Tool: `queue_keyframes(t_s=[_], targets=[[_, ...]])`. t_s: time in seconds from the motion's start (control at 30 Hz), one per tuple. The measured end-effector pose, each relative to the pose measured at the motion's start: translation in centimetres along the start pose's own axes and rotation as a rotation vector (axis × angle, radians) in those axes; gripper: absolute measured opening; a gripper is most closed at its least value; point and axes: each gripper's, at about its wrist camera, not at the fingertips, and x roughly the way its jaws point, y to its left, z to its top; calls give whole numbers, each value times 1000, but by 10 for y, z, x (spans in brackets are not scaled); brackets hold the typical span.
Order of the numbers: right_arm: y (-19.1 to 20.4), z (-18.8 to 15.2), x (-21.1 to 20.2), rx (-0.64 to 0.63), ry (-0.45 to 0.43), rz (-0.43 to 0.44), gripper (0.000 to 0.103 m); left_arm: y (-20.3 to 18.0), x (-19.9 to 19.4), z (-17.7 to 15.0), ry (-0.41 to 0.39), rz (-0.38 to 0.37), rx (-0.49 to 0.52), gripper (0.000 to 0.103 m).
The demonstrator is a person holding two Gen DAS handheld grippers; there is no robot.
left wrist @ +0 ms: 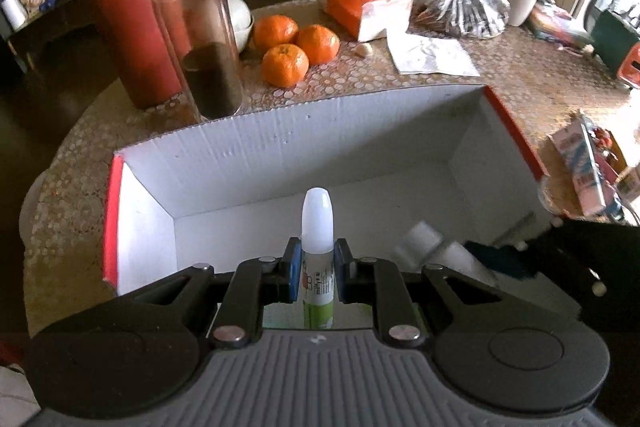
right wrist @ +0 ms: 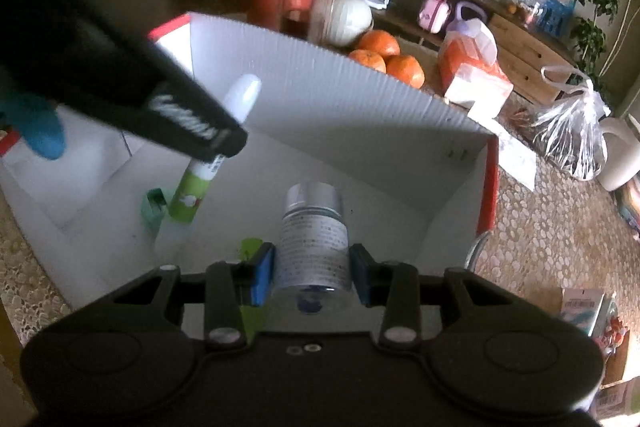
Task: Organize rigid objects
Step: 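Lower both items into the box and open both tools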
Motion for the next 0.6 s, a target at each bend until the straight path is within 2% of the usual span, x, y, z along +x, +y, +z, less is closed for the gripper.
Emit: queue_keyframes(t_s=[0.37,0.6], targets=[[-2,4,8,4,72,39,41,8,45,12,92,6,-39,17],[-3,5,4,8,61,67,50,7,63,7,158,20,-50,17]])
